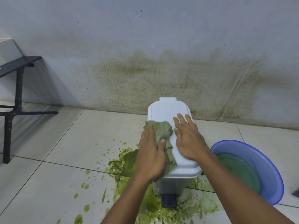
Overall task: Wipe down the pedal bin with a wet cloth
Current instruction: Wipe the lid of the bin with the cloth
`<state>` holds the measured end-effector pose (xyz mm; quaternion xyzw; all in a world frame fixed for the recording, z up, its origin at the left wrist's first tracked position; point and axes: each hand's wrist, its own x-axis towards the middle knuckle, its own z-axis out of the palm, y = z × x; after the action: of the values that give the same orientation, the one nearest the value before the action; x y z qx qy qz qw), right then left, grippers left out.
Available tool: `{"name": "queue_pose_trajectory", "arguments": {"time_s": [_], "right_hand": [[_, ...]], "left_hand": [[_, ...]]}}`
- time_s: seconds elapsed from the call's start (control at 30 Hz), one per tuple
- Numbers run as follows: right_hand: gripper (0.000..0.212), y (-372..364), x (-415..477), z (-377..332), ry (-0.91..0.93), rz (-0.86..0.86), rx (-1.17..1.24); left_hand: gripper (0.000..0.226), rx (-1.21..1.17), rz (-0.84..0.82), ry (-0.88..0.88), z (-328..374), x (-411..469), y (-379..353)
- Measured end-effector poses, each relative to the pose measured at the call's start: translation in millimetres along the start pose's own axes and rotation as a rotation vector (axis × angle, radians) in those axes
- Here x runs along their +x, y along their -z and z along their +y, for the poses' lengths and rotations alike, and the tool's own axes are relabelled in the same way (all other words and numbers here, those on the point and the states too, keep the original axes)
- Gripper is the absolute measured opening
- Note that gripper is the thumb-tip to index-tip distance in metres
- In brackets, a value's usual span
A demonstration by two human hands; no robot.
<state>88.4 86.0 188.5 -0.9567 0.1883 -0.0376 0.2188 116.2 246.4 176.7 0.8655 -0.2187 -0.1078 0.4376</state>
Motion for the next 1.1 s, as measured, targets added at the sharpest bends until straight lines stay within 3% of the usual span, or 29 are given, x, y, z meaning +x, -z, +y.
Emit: {"name": "queue_pose_trajectory", "arguments": {"time_s": [0.1, 0.2, 0.4, 0.5, 0.63, 0.83, 1.0, 1.1], "right_hand": [[0.052, 0.0, -2.1, -0.6, -0.006, -0.007, 0.005], [0.052, 0.2, -6.3, 0.2, -0.019, -0.003, 0.02], [0.058, -14.7, -21.6, -18.0, -0.221, 0.086, 0.05], [0.059, -15.6, -29.1, -23.8, -0.237, 0.04, 0.037], [0.049, 17.1, 2.9, 9.3, -0.115, 0.068, -0.143], [0.054, 50.0, 80.3, 62.8, -0.098, -0.08, -0.135], [0.058, 47.2, 84.0, 68.6, -0.145, -0.103, 0.097], [0.058, 50.2, 86.4, 68.4, -0.114, -0.109, -0.064]], "left_hand": [[0.066, -0.015, 0.059, -0.016, 0.0, -44.9, -6.0], [0.068, 0.067, 0.032, -0.018, -0.1, -19.6, -4.6], [0.06, 0.087, -0.214, 0.013, 11.9, 79.3, 12.2], [0.054, 0.195, -0.294, 0.011, 20.7, 103.3, 14.7], [0.055, 0.366, -0.174, -0.125, 18.2, 67.5, 14.0], [0.071, 0.629, -0.147, -0.09, 13.2, -1.5, 10.0], [0.068, 0.654, -0.189, -0.148, 28.4, 54.3, -6.3], [0.066, 0.682, -0.214, -0.207, 35.4, 74.7, -17.0]]}}
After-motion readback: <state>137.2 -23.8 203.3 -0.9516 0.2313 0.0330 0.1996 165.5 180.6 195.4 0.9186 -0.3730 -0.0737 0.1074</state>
